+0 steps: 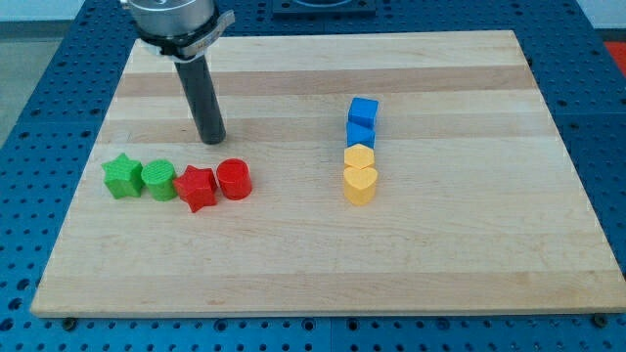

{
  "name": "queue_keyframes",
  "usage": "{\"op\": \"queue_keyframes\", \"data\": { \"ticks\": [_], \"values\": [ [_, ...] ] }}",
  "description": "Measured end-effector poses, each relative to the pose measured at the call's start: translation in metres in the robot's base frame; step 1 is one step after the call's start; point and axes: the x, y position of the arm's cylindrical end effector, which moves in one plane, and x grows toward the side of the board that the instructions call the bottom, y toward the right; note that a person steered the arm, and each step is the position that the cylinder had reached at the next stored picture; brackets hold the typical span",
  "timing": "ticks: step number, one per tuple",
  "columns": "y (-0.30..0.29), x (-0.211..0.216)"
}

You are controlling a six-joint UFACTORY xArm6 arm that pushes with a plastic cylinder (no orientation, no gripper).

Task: Slide red star towards bottom left

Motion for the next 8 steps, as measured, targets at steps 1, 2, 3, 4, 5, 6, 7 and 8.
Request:
{"op": "queue_keyframes", "data": {
  "ticks": [1,2,3,4,5,6,7,8],
  "values": [
    [-0.004,0.034],
    [-0.004,0.060],
    [-0.004,0.071],
    [-0.004,0.104],
    [-0.004,0.115],
    [-0.004,0.115],
    [0.036,0.142],
    [0.046,0.153]
  ]
}}
